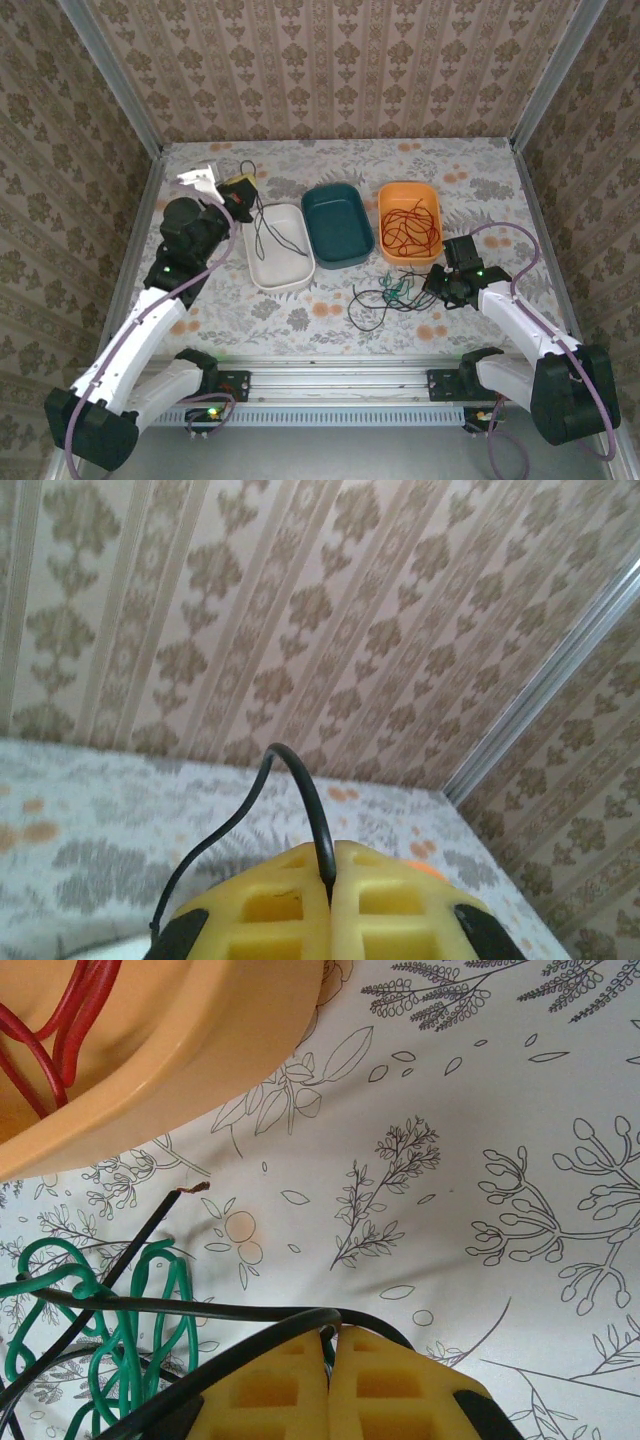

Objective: Untangle the cables

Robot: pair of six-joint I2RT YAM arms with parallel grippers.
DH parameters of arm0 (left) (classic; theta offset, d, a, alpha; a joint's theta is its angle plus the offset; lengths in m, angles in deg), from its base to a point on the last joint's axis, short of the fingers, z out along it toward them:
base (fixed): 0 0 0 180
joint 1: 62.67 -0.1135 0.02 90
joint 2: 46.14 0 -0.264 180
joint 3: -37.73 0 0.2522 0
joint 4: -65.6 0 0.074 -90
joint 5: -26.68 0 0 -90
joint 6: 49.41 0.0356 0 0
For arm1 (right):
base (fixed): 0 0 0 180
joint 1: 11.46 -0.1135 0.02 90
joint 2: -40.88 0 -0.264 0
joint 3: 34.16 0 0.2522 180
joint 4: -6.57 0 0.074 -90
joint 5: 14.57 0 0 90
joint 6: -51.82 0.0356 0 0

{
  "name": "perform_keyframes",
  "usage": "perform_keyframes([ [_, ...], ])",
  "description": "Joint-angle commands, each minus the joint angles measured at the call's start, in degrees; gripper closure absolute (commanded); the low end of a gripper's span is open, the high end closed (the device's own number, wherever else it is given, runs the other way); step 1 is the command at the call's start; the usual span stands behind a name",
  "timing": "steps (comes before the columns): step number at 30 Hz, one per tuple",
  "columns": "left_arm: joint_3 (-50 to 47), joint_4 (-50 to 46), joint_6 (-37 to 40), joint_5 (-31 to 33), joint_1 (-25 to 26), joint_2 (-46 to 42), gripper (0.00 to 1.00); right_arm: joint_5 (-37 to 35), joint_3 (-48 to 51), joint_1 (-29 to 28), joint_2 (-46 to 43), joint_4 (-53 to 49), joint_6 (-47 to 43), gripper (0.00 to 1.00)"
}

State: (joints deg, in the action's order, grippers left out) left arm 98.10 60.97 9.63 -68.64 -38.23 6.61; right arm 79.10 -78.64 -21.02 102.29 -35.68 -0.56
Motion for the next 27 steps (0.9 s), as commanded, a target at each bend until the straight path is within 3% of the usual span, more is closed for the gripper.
perform_keyframes([
  [1,-1.39,-5.47,-3.45,3.74,1.24,0.34,1.00,0.59,-1.91,0.20,0.62,-0.56,-1.06,1.00],
  [9,-2.89,-16.53,-4.86,10.53,1.39,4.15,1.00,0.86,-1.65,0.17,0.29,-0.69,-1.68,1.00],
  [24,1.14,-19.67,-0.52,11.89,1.33,23.95,1.00,-0.02,-1.50,0.16,-1.70,-1.66,-1.24,1.00],
  [27,2.90,-19.98,0.50,11.43,1.33,27.08,0.87,-0.06,-1.41,0.16,-2.12,-1.91,-1.15,1.00],
])
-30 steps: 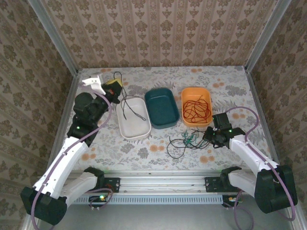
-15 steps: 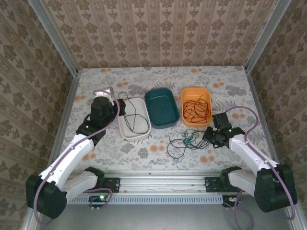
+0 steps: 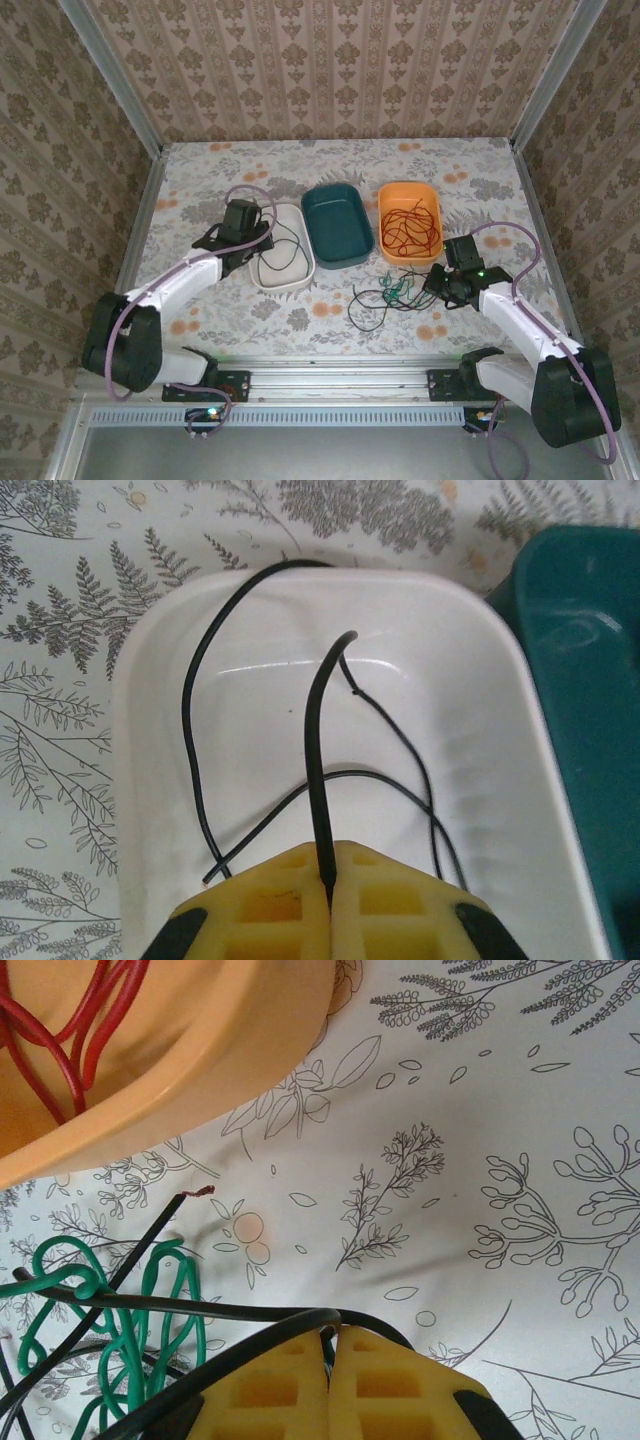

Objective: Untangle the cables

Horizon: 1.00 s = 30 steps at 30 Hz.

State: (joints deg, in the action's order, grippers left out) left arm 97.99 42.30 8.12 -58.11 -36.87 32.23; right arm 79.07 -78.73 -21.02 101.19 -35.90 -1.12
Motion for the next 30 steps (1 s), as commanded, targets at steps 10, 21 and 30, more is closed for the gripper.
perform_keyframes([
  [10,9.68,-6.50,3.64,3.75,2.57,6.33,0.25,-0.19,-1.18,0.16,-1.52,-1.75,-0.48,1.00],
  [21,13.71,-5.43,8.05,6.00,-0.12,0.80,0.02,0.40,-1.33,0.16,-1.52,-1.76,-0.63,1.00],
  [30,30.87,-15.02,18.23,-15.59,-12.22,18.38,0.10,1.87,-2.54,0.16,-0.86,-1.74,-1.62,1.00],
])
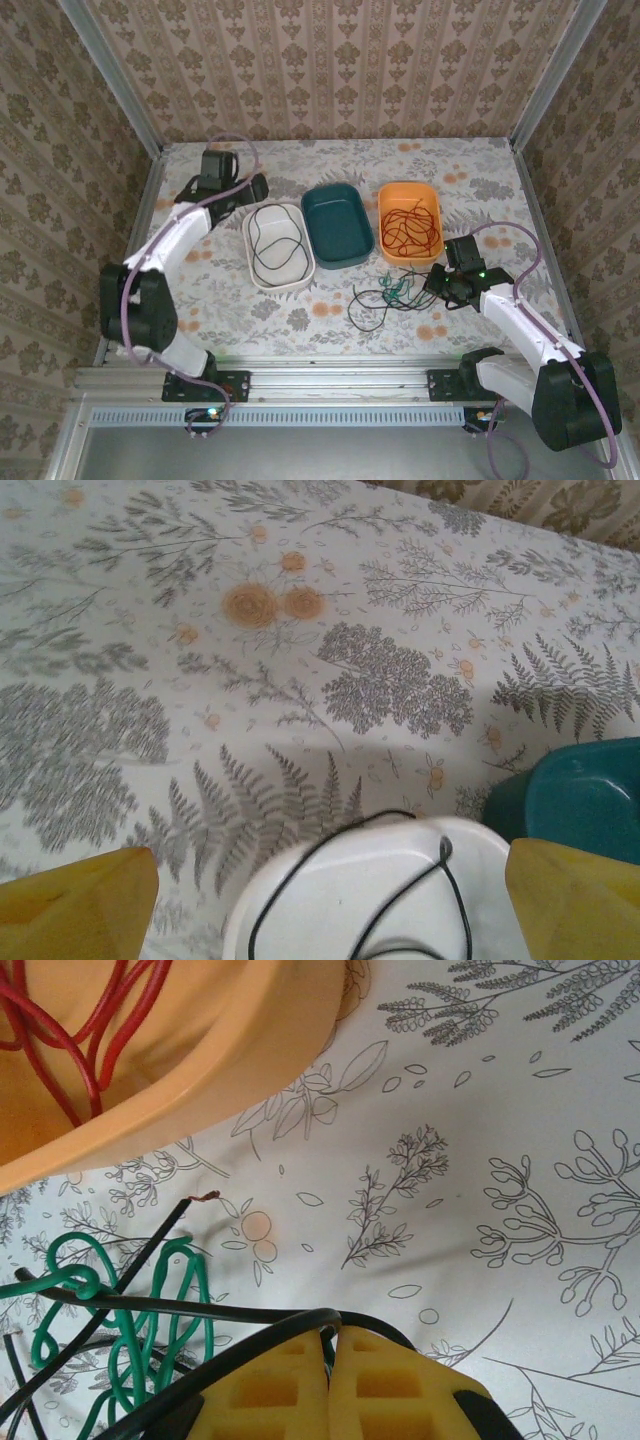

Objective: Untangle the cables

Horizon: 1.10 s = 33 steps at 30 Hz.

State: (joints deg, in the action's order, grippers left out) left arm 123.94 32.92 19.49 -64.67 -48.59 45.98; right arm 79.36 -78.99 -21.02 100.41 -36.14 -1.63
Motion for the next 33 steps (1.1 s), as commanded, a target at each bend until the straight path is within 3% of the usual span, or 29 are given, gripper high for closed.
perform_keyframes([
  [1,7.92,-7.70,8.56,-11.00,-1.08,7.27,0.10,1.90,-2.31,0.16,0.10,-1.53,-1.22,1.00],
  [5,15.29,-14.22,12.00,-14.10,-1.34,12.89,0.12,2.54,-2.52,0.16,0.42,-3.21,-1.57,1.00],
  [10,11.14,-10.20,12.48,-13.83,-0.82,11.31,0.13,3.03,-1.50,0.21,-0.42,-2.83,-1.49,1.00],
  [21,15.11,-11.88,14.68,-9.78,0.89,18.30,0.41,3.40,-1.48,0.16,0.61,-2.24,-1.58,1.00],
  [33,15.31,-15.36,17.90,-2.29,3.26,19.13,0.58,2.86,-0.22,0.16,-0.38,-2.08,-1.14,1.00],
])
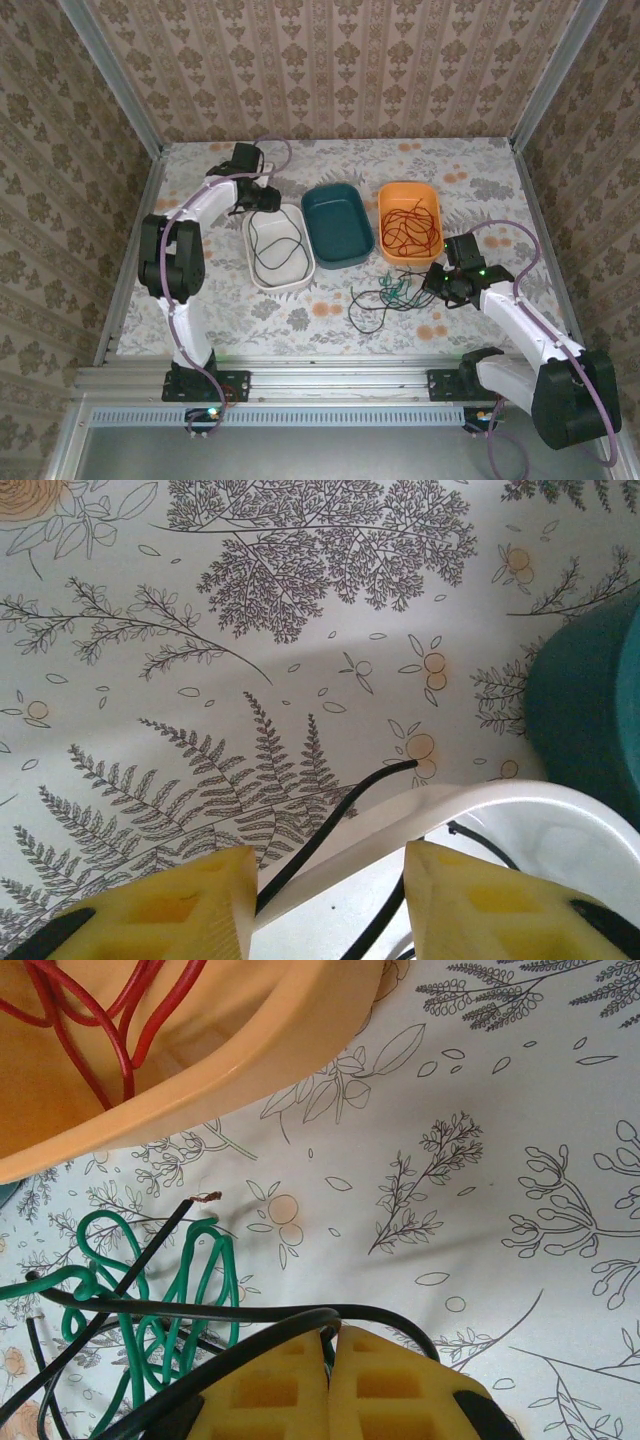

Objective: Untangle the cables

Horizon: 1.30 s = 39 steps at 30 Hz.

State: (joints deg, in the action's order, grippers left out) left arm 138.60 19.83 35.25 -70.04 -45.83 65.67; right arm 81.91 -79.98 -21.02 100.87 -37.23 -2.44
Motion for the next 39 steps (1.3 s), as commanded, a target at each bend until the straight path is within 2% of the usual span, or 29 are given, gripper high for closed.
perform_keyframes([
  [1,0.71,-2.40,2.39,4.08,0.74,-0.48,0.58,0.38,0.72,0.21,-0.84,-0.98,-0.32,1.00],
  [6,0.12,-1.44,2.20,11.92,1.44,-0.69,0.60,0.57,0.58,0.16,-0.92,-1.16,-0.41,1.00],
  [10,-1.88,1.60,1.66,13.87,1.44,-2.34,0.61,0.57,0.83,0.17,-1.10,-1.25,-0.33,1.00],
  [21,-0.67,-1.73,1.66,13.04,1.44,-1.15,0.64,0.29,0.94,0.18,-1.45,-1.34,-0.24,1.00],
  [29,-0.44,-4.26,2.24,10.76,1.57,-2.03,0.73,0.20,1.29,0.16,-1.28,-1.16,-0.15,1.00],
  [39,-1.75,-6.39,2.47,11.82,1.53,-5.03,0.71,-0.06,0.57,0.18,-0.75,-1.34,-0.68,1.00],
])
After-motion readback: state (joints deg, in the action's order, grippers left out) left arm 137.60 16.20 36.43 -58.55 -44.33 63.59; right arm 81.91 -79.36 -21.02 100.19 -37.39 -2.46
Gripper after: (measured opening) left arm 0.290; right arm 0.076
